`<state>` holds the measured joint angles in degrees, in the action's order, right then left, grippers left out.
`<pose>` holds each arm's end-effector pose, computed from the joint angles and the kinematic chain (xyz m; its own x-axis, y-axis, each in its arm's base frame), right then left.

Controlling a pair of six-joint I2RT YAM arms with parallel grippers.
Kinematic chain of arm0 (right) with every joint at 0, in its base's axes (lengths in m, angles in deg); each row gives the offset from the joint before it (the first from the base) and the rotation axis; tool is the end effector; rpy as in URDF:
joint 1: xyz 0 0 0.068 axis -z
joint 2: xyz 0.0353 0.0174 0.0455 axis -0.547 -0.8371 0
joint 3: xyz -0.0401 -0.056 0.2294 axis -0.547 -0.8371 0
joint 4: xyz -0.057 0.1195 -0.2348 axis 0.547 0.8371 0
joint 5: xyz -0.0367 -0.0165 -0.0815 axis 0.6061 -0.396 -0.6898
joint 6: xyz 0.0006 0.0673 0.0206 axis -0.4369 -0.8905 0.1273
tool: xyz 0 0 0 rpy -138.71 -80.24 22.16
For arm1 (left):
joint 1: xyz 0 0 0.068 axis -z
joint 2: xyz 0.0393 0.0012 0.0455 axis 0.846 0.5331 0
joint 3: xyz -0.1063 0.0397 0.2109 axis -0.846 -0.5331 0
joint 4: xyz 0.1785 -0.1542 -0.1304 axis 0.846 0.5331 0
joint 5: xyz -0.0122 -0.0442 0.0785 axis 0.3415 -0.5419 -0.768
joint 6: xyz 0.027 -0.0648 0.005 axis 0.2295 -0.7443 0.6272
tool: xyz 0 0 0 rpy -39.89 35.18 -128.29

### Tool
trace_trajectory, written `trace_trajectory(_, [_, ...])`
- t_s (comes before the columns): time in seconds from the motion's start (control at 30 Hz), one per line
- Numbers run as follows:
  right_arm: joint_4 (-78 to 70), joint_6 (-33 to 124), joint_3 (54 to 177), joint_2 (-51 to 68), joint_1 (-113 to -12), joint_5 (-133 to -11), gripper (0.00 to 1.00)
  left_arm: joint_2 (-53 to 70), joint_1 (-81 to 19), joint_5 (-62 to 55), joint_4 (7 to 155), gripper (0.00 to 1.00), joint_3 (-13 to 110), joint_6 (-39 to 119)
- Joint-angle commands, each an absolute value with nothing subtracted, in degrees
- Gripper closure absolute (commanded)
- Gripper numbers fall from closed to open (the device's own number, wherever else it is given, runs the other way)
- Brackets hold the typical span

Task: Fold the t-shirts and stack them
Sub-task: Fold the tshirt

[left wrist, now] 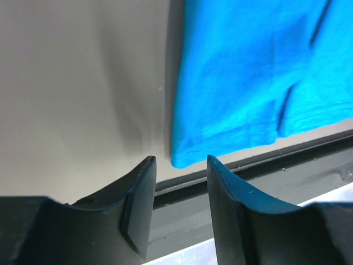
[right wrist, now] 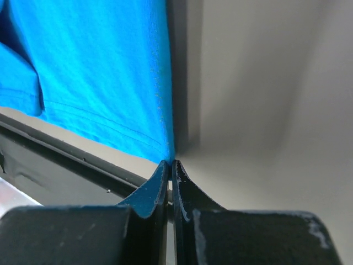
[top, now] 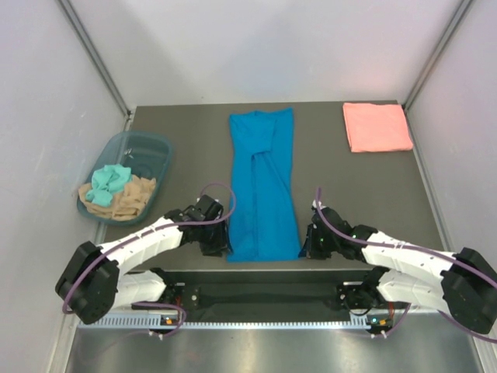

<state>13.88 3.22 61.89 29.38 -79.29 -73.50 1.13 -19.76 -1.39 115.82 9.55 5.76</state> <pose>0.1445 0.1595 0.0951 -0.9511 0.0961 -0.2936 -0.0602 0.8746 0.4811 0.1717 -0.1473 0.1094 -0.9803 -0.1338 -0.1451 -0.0677 0.9185 -0.3896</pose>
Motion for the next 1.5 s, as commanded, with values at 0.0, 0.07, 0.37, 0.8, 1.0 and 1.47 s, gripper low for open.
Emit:
trace_trajectory(0.0, [13.6, 2.7, 61.8, 30.6, -80.4, -73.0, 1.00, 0.3, -19.6, -0.6, 112.9, 0.53, 6.8, 3.6])
trace_trajectory(0.07, [13.7, 2.6, 61.6, 31.0, -80.4, -73.2, 1.00, 0.7, -19.6, -1.1, 113.1, 0.56, 6.0, 3.3])
trace_trajectory(0.37, [15.1, 2.7, 62.8, 32.0, -80.4, -74.2, 1.00, -1.2, -18.8, -1.5, 114.6, 0.59, 6.0, 2.2])
trace_trajectory(0.8, [14.5, 2.0, 61.1, 34.1, -80.6, -74.5, 1.00, 0.1, -18.9, -0.5, 110.9, 0.76, 4.6, 1.9])
trace_trajectory(1.0, [17.6, 2.1, 61.0, 36.2, -81.4, -74.5, 1.00, -2.8, -18.8, -2.2, 115.6, 1.00, 6.7, 1.2])
trace_trajectory(1.47, [21.6, 0.0, 62.2, 38.2, -86.2, -77.8, 1.00, -3.2, -11.8, -6.2, 121.0, 1.00, 11.4, -2.0])
